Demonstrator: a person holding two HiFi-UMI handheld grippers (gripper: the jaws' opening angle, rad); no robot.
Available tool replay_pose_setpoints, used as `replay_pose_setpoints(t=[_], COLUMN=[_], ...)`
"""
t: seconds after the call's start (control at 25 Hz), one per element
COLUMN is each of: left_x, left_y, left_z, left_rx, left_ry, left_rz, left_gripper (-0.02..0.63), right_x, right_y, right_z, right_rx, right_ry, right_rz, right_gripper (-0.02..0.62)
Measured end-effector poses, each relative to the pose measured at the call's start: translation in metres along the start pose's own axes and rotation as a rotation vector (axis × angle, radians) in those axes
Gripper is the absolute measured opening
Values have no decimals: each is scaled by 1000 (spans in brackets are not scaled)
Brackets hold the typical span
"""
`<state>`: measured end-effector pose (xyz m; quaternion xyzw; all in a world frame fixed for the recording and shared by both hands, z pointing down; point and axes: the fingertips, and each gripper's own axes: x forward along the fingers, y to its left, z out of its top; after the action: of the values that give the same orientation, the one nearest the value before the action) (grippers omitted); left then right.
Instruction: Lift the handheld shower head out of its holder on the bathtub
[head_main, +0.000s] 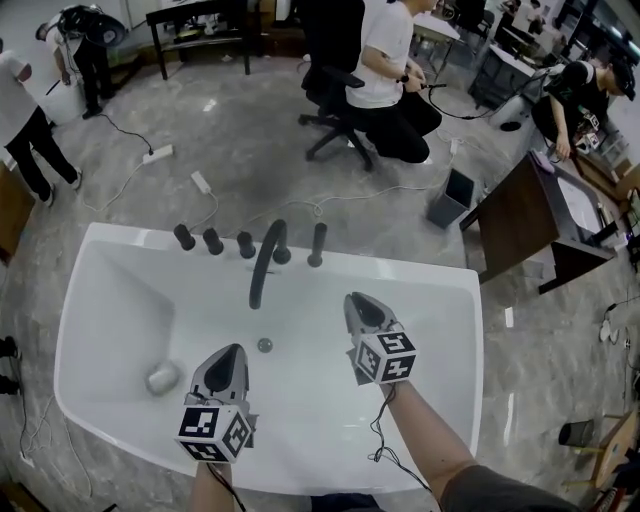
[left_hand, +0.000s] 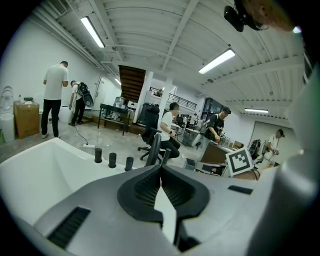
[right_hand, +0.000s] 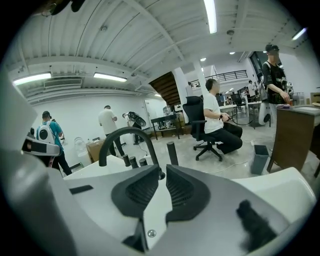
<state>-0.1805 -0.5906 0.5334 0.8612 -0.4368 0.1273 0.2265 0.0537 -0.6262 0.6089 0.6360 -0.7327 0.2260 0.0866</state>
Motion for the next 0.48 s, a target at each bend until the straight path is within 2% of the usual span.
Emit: replay_pose_setpoints(t=[0.2, 0.28, 0.48], left_x=[32, 43, 64], left_y=[22, 29, 47], left_z=[-6, -9, -20], left_rx=[-2, -8, 4], left_ry=[4, 3, 15], left_rz=[10, 12, 13], left_gripper=[15, 15, 15], right_x=[44, 61, 102], right_y=[-5, -10, -23], right_z=[-13, -18, -35], right_rx=[-54, -65, -85], right_ry=[25, 23, 41], right_rz=[1, -10, -48], right_gripper=[47, 138, 186])
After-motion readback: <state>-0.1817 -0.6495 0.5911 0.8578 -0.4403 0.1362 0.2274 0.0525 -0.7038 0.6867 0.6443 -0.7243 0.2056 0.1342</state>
